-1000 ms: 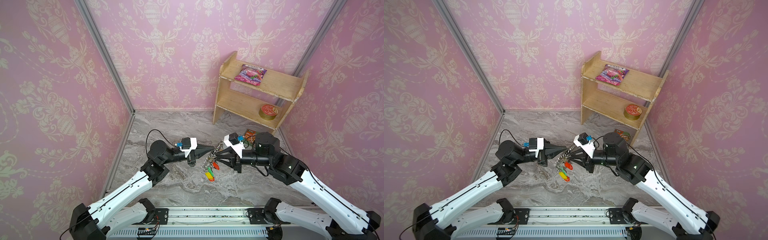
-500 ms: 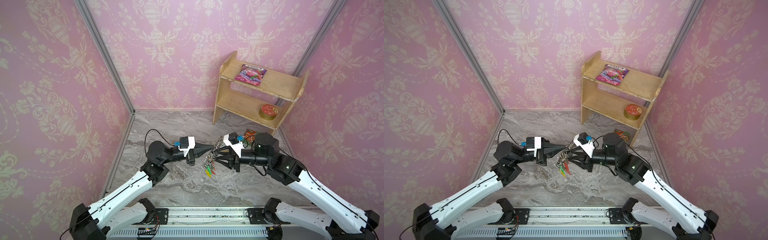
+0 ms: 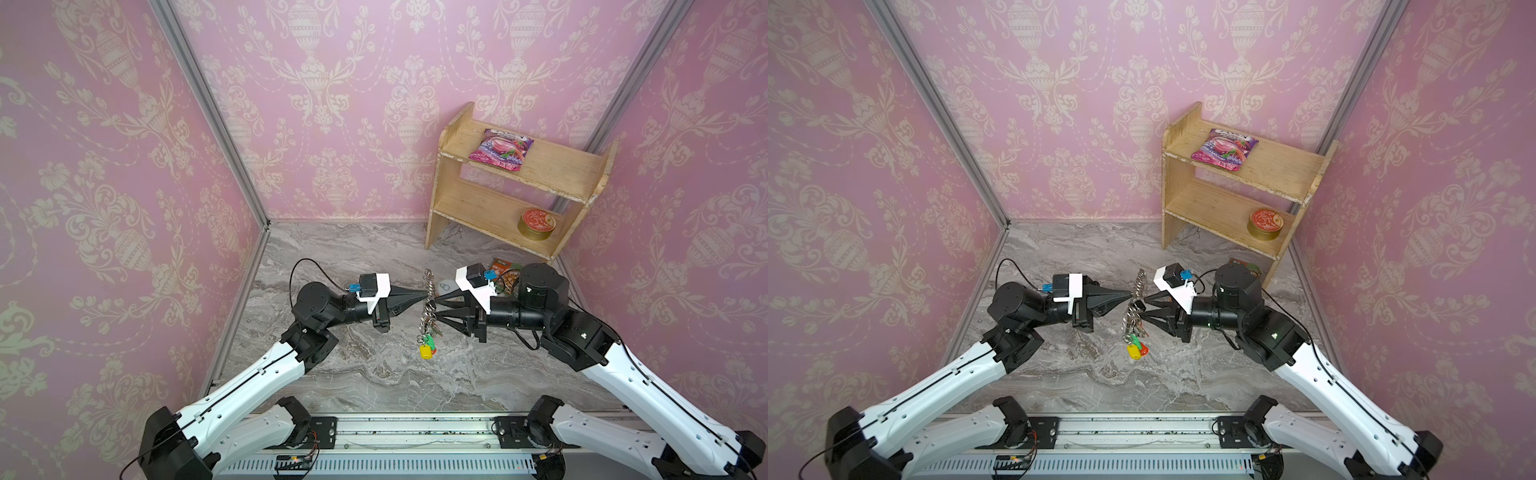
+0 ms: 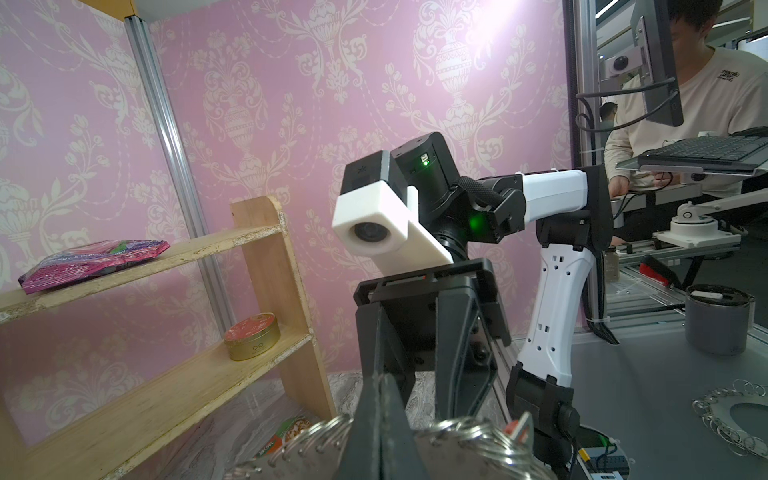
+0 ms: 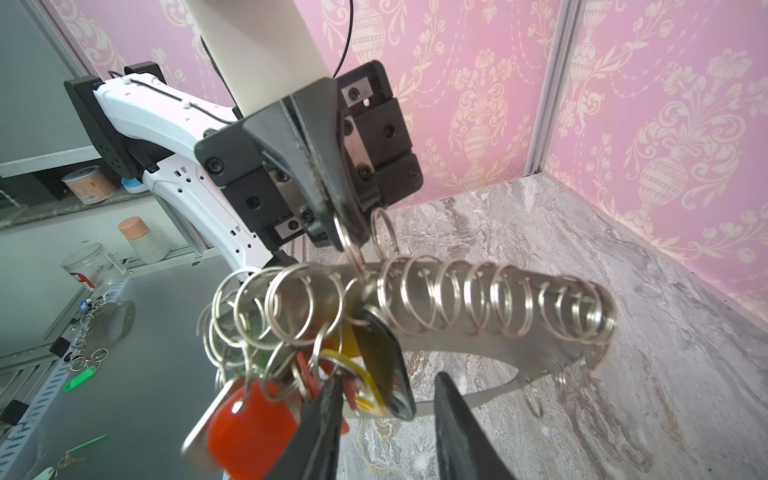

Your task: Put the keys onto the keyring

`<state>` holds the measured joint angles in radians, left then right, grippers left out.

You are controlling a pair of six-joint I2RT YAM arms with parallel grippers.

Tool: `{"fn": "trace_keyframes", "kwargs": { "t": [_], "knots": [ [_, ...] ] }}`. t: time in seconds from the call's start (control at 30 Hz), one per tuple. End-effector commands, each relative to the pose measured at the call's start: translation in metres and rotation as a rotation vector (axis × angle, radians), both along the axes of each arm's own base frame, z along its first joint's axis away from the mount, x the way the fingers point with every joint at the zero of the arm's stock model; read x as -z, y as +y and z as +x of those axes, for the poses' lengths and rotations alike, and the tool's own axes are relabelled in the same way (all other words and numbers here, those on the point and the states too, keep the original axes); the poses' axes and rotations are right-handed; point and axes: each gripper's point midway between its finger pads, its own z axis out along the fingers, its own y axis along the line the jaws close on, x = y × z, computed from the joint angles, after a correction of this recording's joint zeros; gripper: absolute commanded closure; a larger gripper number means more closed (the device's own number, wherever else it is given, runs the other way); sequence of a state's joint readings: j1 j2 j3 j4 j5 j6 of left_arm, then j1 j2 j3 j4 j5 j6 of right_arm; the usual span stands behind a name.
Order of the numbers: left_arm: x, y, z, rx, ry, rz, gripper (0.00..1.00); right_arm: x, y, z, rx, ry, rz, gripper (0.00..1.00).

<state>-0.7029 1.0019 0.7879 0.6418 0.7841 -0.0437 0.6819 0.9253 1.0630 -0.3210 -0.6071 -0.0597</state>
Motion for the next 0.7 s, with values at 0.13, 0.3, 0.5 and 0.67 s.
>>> {"fn": "trace_keyframes", "kwargs": {
  "t": [0.13,0.3,0.5,0.67],
  "knots": [
    [-0.013,0.007,-0.013,0.034,-0.040,-0.030,1.00,-0.017,-0.009,0.000,0.010,-0.048,0.015,0.62],
    [-0.014,0.006,-0.014,0.047,-0.039,-0.035,1.00,-0.015,-0.007,0.008,0.031,-0.036,0.021,0.63],
    [-0.015,0.005,-0.014,0.051,-0.039,-0.033,1.00,-0.015,0.002,0.006,-0.015,-0.010,0.050,0.64],
    [-0.014,0.005,-0.012,0.042,-0.041,-0.028,1.00,-0.018,0.001,-0.007,-0.069,-0.001,0.072,0.61]
  ]
}}
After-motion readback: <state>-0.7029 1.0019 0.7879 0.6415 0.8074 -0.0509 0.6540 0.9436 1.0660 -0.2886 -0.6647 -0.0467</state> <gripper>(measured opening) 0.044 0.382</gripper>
